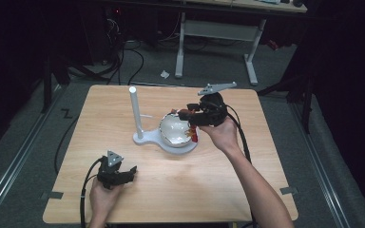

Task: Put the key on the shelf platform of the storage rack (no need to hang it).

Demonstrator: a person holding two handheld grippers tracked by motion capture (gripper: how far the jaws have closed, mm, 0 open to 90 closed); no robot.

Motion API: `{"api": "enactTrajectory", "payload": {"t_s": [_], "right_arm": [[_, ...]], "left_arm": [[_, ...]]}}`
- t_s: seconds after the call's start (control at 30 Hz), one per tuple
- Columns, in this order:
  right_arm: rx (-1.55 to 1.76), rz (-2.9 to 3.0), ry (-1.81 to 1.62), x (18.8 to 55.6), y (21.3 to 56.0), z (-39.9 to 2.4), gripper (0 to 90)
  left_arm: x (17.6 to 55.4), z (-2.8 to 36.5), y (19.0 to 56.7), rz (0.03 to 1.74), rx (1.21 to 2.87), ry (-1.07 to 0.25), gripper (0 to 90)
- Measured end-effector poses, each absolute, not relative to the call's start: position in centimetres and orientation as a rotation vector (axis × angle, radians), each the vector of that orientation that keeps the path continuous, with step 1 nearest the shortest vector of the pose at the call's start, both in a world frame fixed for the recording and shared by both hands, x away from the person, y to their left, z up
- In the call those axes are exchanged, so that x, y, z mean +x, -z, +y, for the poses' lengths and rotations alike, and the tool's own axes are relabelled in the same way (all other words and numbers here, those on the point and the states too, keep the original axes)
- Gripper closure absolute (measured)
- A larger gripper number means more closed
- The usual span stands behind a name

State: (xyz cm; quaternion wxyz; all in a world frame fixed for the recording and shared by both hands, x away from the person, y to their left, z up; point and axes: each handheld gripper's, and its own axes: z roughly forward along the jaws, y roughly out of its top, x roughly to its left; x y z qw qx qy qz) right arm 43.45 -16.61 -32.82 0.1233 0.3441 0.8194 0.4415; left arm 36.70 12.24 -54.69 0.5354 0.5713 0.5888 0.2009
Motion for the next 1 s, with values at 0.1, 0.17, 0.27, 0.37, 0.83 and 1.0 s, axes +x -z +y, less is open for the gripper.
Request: {"api": "enactTrajectory", "payload": {"t_s": [0.1,0.17,0.27,0.37,0.83,1.0], "right_arm": [[0.999,2.396,-1.285,43.9,32.8,-15.9,47.7],[0.989,2.4,-1.286,44.4,32.9,-15.4,47.7],[0.994,2.403,-1.287,44.9,33.2,-14.8,47.7],[0.994,2.411,-1.286,45.3,33.7,-14.2,47.7],[0.982,2.438,-1.271,46.7,35.7,-11.8,47.6],[0.988,2.447,-1.263,47.0,36.4,-11.7,47.5]], "left_arm": [[36.7,12.2,54.7,1.402,1.362,-0.479,24.2],[36.7,12.2,54.7,1.403,1.36,-0.478,24.2],[36.7,12.2,54.7,1.402,1.362,-0.479,24.2],[36.7,12.3,54.7,1.402,1.363,-0.479,24.2],[36.7,12.2,54.7,1.402,1.361,-0.479,24.2],[36.7,12.2,54.7,1.401,1.363,-0.48,24.2]]}}
